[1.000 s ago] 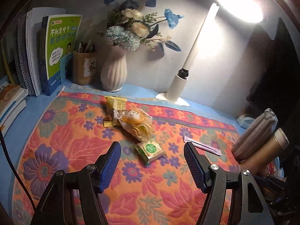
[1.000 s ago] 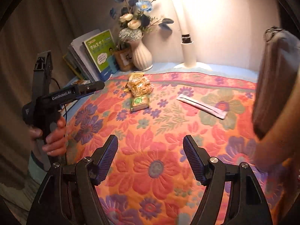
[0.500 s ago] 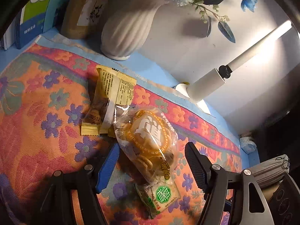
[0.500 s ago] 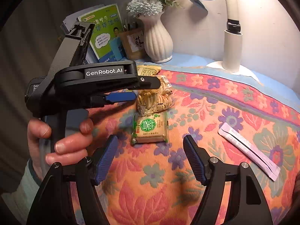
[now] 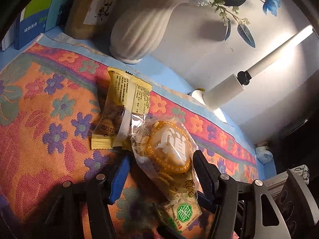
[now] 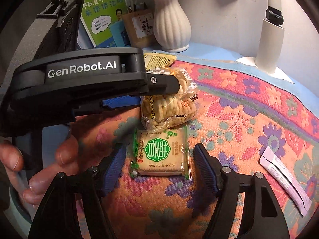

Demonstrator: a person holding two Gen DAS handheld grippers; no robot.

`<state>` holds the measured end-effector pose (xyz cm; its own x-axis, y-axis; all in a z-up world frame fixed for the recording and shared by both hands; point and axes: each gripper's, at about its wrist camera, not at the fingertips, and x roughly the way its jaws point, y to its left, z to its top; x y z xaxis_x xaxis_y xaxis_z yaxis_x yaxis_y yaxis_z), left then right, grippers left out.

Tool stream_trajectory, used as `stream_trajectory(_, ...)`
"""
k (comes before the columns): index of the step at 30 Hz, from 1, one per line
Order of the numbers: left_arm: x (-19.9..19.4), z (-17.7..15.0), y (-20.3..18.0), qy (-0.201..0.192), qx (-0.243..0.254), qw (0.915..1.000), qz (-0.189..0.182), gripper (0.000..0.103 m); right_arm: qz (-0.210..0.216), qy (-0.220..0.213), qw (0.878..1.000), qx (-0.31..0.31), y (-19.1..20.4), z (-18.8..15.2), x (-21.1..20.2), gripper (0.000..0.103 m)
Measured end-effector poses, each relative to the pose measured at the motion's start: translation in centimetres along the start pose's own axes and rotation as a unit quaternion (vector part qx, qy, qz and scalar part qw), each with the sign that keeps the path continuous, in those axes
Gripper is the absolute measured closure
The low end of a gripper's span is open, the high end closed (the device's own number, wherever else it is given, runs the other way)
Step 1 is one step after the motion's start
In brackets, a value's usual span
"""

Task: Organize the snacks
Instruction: 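Move both tools back over the remaining snacks on the quilt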

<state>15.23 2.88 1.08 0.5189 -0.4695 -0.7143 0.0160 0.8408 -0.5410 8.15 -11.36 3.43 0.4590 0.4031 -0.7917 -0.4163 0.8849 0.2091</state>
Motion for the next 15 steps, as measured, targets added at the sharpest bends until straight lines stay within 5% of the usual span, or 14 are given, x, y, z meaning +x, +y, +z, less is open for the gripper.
stream_trajectory(9, -0.7, -0.6, -0.4, -0.014, 0.029, 0.9995, -0.004, 0.056, -0.002, 0.0, 1.0, 0.02, -1.4, -3.6, -3.1, 0.054)
stream_trajectory(15, -1.7, -2.1, -2.4, -0.009, 0.076, 0.997, -0.011, 0.058, -0.071, -0.011, 0.995, 0.067, -4.7, -8.8, -8.2, 0.054)
